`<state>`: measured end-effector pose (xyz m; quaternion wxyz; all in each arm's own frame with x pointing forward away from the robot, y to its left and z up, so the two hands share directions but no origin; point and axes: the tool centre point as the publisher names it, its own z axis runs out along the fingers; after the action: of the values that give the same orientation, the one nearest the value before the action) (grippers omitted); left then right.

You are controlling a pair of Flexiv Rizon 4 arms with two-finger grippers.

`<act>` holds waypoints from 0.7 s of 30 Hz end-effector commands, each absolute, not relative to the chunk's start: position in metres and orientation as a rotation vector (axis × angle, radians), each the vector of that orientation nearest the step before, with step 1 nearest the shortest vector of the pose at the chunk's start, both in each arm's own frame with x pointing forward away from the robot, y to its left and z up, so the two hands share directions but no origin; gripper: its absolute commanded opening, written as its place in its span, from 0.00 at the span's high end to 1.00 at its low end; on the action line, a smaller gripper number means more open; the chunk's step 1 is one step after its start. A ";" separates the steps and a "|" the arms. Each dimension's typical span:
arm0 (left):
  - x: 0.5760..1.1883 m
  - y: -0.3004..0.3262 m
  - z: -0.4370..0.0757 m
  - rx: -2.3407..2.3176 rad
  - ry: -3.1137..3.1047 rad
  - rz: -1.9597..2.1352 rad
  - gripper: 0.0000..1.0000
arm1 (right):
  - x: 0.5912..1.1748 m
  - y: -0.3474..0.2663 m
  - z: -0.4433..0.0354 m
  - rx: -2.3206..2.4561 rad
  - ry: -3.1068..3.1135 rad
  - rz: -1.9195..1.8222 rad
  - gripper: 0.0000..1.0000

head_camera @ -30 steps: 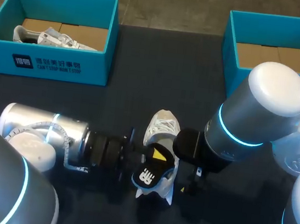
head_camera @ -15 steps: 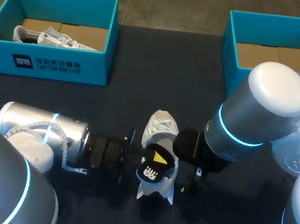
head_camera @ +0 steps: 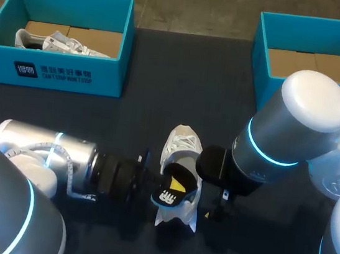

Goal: Take the shoe out of the shoebox, open the shoe tongue, remove and reinsert the insole, then place the shoe into the shoebox

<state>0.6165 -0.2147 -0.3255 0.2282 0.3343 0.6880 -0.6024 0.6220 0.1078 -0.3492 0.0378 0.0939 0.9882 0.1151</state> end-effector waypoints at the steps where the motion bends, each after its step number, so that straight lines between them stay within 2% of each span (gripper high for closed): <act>1: 0.619 -0.216 -0.331 0.924 1.884 -1.659 1.00 | 0.621 0.106 -0.350 0.286 3.031 0.358 0.00; 21: 0.646 -0.220 -0.349 0.900 1.897 -1.556 1.00 | 0.621 0.106 -0.350 0.286 3.031 0.358 0.00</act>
<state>0.6448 -0.2162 -0.3454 0.2600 0.3335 0.6990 -0.5767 0.6220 0.1078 -0.3492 0.0378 0.0940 0.9882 0.1151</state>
